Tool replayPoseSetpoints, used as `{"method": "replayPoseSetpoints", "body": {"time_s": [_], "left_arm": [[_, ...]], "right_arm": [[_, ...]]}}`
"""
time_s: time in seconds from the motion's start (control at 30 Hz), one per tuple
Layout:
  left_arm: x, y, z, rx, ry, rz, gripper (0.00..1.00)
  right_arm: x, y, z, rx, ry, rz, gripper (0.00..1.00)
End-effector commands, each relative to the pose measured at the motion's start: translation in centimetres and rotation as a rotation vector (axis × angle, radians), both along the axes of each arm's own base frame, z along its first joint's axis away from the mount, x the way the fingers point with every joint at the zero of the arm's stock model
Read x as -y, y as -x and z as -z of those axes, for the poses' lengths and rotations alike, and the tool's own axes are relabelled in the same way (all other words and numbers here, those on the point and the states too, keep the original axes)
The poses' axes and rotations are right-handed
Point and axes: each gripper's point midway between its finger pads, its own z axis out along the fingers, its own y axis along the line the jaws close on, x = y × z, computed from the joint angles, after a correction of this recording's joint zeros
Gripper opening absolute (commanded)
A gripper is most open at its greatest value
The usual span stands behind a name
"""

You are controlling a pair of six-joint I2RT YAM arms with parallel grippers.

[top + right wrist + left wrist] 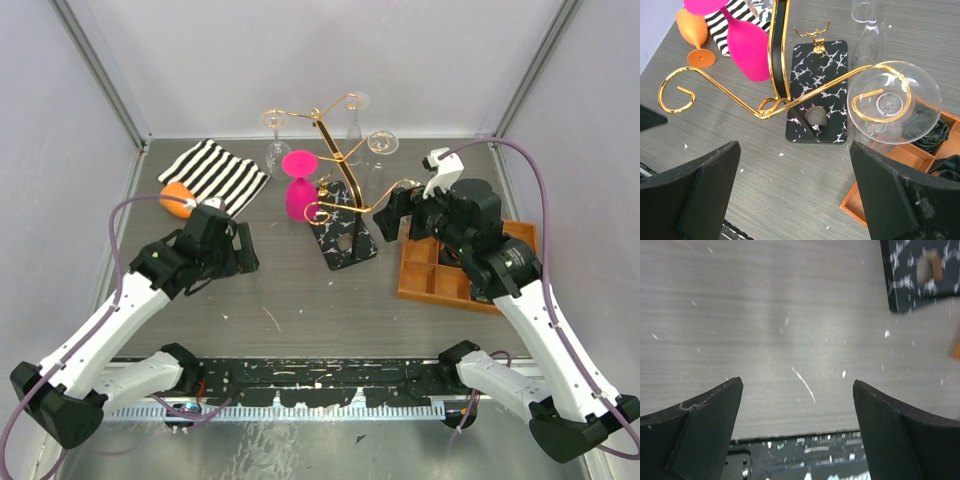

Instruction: Place the wine glass upside down on the wine glass rack

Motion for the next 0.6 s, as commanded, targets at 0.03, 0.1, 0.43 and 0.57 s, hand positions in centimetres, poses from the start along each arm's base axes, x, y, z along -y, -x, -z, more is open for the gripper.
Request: {"method": "replayPoseSetpoints", "body": {"time_s": [0.03, 0.1, 0.43, 0.57], "left_arm": [[-4.0, -5.6, -3.6, 0.173, -0.166, -0.212, 0.98], [-5.3, -7.2, -4.3, 0.201, -0.188, -0.265, 0.98], [-11.3, -14.0, -2.3, 0.119, -0.038, -0.48, 0.98], [-12.8, -16.5, 0.1, 0.057, 0.048, -0.534, 0.99]], "right_arm": [[-0.8, 0.4, -0.9, 0.021, -0.059, -0.032, 0.97], [-0.9, 0.7, -0.8, 0.018, -0.063, -0.042, 0.97], [-0.8, 1.1, -0.2, 0.005, -0.058, -0.051, 0.97], [-1.0, 1.3, -0.1, -0.001, -0.061, -0.062, 0.97]]}}
